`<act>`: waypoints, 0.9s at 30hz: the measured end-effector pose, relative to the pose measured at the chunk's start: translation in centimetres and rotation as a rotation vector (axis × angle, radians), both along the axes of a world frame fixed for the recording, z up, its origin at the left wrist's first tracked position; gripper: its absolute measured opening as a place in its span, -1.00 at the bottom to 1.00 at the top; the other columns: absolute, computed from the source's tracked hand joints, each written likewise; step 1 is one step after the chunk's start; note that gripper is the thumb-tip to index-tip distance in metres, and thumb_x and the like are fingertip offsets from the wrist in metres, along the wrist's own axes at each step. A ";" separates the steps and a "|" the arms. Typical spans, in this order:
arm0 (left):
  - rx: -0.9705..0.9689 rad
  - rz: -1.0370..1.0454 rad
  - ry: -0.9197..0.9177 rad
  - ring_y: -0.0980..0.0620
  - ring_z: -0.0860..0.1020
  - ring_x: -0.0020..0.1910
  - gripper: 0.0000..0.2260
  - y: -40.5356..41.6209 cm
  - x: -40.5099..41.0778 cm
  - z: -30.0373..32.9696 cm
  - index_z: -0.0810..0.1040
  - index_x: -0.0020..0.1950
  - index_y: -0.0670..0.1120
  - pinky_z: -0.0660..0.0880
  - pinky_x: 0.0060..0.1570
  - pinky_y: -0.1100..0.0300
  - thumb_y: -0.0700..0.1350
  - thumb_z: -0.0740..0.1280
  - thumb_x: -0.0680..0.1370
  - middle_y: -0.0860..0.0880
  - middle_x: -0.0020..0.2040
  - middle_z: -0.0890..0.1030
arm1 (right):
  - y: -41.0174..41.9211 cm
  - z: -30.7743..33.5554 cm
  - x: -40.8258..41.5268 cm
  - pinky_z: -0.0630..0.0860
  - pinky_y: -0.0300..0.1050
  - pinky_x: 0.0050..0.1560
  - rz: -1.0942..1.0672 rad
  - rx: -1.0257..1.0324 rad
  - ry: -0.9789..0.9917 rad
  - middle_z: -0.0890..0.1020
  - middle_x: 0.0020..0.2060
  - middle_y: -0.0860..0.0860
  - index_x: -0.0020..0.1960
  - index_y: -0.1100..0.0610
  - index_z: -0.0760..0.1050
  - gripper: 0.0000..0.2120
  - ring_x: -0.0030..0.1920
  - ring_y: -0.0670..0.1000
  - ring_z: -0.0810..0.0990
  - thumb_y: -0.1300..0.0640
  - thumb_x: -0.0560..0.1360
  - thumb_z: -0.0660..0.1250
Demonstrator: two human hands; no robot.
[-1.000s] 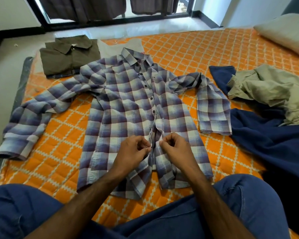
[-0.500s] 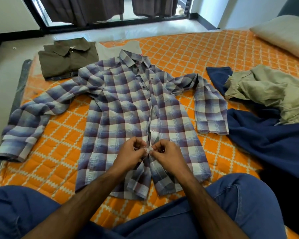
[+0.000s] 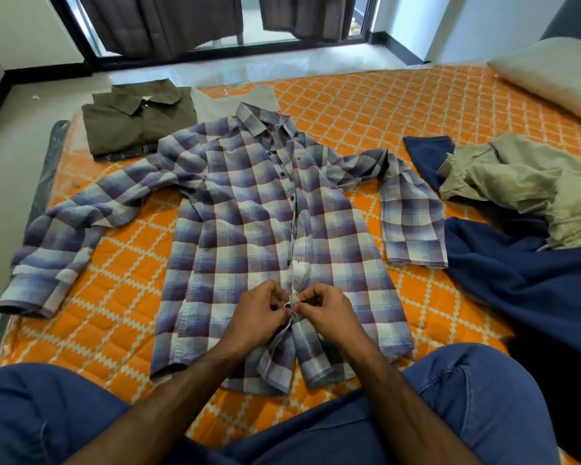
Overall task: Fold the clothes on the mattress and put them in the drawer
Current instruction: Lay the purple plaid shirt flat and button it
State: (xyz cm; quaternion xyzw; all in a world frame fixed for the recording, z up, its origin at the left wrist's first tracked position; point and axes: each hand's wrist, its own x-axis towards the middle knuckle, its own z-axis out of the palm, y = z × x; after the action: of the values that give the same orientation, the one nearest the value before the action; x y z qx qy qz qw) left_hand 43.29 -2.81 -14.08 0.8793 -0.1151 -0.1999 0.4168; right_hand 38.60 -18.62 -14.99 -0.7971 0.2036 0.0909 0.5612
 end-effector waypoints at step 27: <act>-0.204 0.114 0.385 0.02 0.69 -0.20 -0.95 0.2 0.6 0.7 0.59 0.04 -0.16 0.60 -0.26 0.21 -0.19 0.36 0.61 -0.13 -0.13 0.68 | 0.5 1.4 -0.6 0.57 -0.30 -0.11 -0.010 -0.150 -0.121 0.67 -0.18 -0.11 -0.03 0.03 0.63 -0.96 -0.15 -0.22 0.63 0.07 0.57 0.44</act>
State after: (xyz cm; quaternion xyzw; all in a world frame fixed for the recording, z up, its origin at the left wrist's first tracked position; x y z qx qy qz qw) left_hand 43.89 -2.62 -13.40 0.7833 -0.0030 -0.3276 0.5283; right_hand 37.98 -18.11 -13.59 -0.8399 0.1796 0.0240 0.5115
